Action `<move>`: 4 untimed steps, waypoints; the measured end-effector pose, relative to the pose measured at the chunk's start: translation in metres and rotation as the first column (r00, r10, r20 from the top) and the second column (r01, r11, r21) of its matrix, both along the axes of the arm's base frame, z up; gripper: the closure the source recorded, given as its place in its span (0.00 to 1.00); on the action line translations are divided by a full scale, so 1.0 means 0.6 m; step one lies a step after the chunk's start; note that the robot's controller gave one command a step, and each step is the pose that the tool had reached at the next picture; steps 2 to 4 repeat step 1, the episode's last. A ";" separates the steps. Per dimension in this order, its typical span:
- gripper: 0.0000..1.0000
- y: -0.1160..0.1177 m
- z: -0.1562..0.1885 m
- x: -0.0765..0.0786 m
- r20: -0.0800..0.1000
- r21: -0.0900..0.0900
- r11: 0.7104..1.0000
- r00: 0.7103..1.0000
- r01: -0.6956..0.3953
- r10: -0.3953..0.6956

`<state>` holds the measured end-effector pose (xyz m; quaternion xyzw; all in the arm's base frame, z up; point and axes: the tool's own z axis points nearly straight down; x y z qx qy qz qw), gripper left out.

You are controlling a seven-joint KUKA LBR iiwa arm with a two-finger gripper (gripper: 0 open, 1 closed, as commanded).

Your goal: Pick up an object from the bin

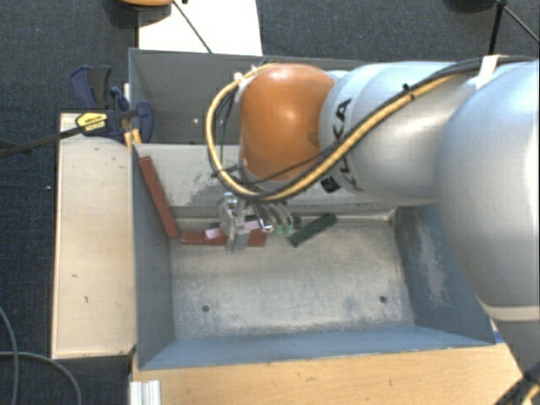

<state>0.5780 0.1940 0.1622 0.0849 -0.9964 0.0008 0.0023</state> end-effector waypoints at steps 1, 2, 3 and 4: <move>1.00 -0.003 0.116 -0.001 0.004 0.003 0.999 0.999 -0.033 0.033; 1.00 -0.003 0.116 -0.001 0.004 0.003 0.999 0.999 -0.033 0.033; 1.00 -0.003 0.116 -0.001 0.004 0.003 0.999 0.999 -0.033 0.033; 1.00 -0.003 0.116 -0.001 0.004 0.003 0.999 0.999 -0.033 0.033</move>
Offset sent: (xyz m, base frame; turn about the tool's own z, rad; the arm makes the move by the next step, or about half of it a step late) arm -0.0431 -0.0081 0.1154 -0.0298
